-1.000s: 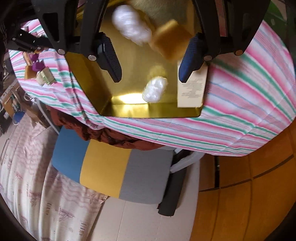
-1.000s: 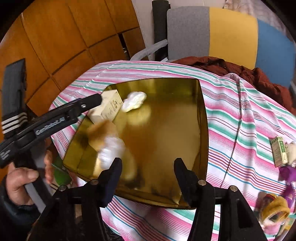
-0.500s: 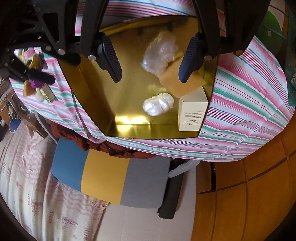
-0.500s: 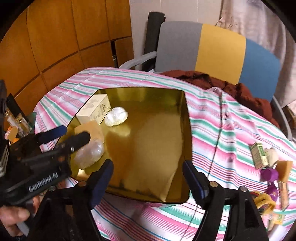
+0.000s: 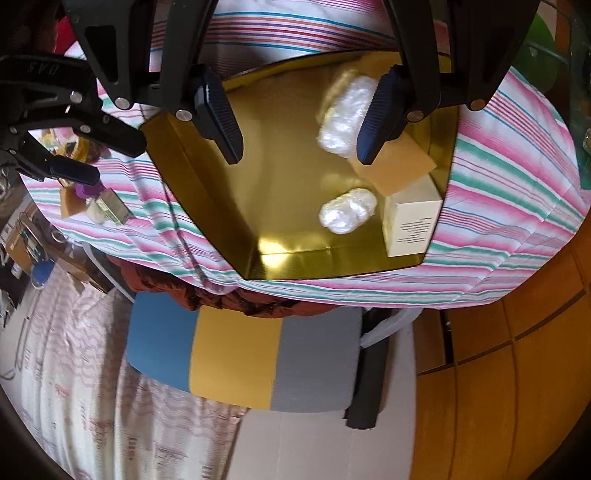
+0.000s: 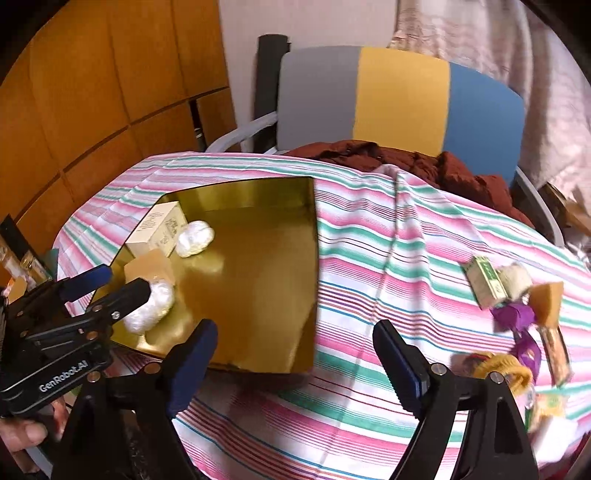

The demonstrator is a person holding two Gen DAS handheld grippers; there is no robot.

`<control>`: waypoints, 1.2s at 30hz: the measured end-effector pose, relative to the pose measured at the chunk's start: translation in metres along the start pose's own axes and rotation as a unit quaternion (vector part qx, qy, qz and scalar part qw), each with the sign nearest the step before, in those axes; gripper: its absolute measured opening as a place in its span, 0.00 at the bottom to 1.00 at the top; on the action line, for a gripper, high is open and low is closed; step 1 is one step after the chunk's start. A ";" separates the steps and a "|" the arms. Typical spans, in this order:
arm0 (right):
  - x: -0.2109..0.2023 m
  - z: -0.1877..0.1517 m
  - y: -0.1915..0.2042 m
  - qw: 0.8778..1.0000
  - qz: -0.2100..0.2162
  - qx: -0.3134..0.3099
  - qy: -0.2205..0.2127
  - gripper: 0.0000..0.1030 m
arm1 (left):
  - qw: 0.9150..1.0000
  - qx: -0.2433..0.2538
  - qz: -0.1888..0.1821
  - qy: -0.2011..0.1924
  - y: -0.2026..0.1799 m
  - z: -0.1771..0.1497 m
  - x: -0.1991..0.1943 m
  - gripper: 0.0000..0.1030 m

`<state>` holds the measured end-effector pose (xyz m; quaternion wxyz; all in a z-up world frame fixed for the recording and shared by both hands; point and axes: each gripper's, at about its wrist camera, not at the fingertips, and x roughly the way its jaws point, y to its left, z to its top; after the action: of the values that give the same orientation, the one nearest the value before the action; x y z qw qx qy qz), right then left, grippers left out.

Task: Organize objects
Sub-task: 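Move the left tool back to the pile and grasp the yellow sock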

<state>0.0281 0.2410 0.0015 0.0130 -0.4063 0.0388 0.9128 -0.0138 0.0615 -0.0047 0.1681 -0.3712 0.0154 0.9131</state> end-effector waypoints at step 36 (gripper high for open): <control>-0.069 -0.074 -0.280 0.943 -0.021 0.331 -0.007 0.91 | 0.937 0.218 -0.262 0.077 -0.234 -0.021 0.049 0.80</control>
<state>0.1442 0.5144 -0.0135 0.1665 -0.3733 0.3299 0.8509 0.0421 0.2936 -0.0303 0.4765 -0.3854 0.1290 0.7796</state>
